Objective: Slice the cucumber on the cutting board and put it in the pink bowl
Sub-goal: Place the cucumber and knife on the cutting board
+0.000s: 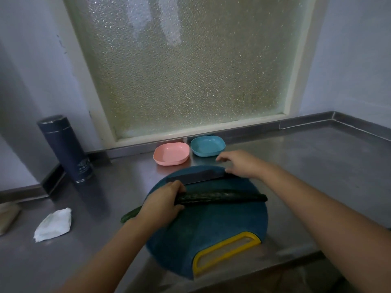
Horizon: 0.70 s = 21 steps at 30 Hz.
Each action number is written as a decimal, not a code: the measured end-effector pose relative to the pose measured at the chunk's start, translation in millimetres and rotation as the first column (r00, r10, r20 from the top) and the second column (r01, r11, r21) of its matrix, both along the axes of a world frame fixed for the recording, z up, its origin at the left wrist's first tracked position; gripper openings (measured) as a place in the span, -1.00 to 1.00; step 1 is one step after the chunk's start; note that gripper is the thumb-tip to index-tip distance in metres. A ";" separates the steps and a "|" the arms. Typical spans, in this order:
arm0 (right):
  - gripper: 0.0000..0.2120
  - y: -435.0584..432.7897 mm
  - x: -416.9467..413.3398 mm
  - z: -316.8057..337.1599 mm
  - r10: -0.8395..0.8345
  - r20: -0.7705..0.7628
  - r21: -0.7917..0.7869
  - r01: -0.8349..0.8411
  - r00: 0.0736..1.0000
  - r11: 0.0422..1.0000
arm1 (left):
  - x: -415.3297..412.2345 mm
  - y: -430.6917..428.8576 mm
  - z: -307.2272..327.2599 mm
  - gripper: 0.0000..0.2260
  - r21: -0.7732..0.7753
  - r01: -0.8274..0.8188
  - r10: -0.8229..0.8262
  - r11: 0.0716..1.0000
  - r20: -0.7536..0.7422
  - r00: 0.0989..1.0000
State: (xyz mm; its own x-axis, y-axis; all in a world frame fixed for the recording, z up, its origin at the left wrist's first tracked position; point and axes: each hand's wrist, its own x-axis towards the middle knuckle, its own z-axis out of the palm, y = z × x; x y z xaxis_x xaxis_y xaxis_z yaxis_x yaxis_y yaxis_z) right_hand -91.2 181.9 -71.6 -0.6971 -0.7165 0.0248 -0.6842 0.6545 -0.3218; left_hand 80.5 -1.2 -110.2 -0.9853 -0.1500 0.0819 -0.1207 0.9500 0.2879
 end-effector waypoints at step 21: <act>-0.85 2.7 -57.3 -24.2 0.038 0.080 0.152 -0.050 0.996 0.987 | -70.3 66.2 -1.1 -0.63 -0.072 0.375 -0.378 0.924 -0.041 0.925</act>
